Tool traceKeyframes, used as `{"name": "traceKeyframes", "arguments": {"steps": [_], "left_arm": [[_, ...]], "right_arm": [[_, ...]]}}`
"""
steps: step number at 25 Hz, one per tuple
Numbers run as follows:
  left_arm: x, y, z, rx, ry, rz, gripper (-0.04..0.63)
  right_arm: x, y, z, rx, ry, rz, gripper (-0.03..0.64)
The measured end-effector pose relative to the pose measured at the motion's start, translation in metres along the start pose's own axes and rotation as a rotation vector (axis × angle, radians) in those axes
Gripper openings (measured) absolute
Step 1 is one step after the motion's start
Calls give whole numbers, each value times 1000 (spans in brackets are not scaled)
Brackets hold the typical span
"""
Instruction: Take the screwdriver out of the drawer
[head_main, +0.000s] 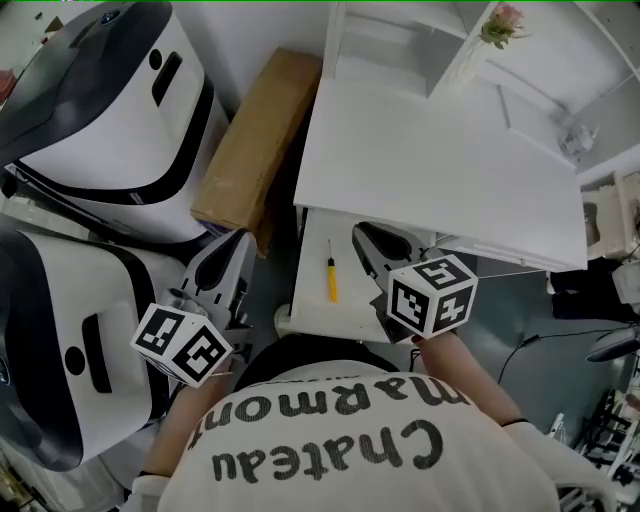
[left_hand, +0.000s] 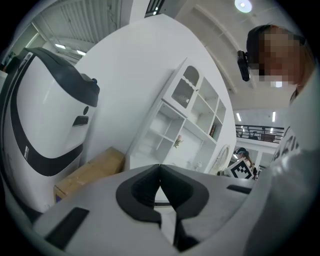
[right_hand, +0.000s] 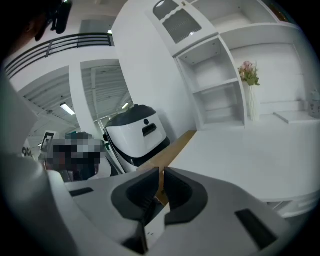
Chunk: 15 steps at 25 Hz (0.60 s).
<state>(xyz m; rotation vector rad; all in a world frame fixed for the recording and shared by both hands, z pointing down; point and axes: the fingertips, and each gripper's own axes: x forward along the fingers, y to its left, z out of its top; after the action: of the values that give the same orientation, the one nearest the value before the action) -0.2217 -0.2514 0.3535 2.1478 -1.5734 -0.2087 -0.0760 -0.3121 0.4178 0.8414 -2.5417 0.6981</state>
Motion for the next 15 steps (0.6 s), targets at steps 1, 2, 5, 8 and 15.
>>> {"name": "traceKeyframes", "arguments": {"steps": [1, 2, 5, 8, 15], "left_arm": [[1, 7, -2, -6, 13, -2, 23], [2, 14, -3, -11, 24, -4, 23], [3, 35, -8, -31, 55, -9, 23], [6, 54, -15, -51, 83, -16, 23], [24, 79, -30, -95, 154, -66, 23]], "right_arm": [[7, -1, -10, 7, 38, 9, 46], [15, -1, -21, 15, 84, 26, 46], [36, -4, -62, 39, 218, 60, 46], [57, -18, -99, 42, 297, 30, 46], [74, -59, -195, 251, 546, -108, 46]]}}
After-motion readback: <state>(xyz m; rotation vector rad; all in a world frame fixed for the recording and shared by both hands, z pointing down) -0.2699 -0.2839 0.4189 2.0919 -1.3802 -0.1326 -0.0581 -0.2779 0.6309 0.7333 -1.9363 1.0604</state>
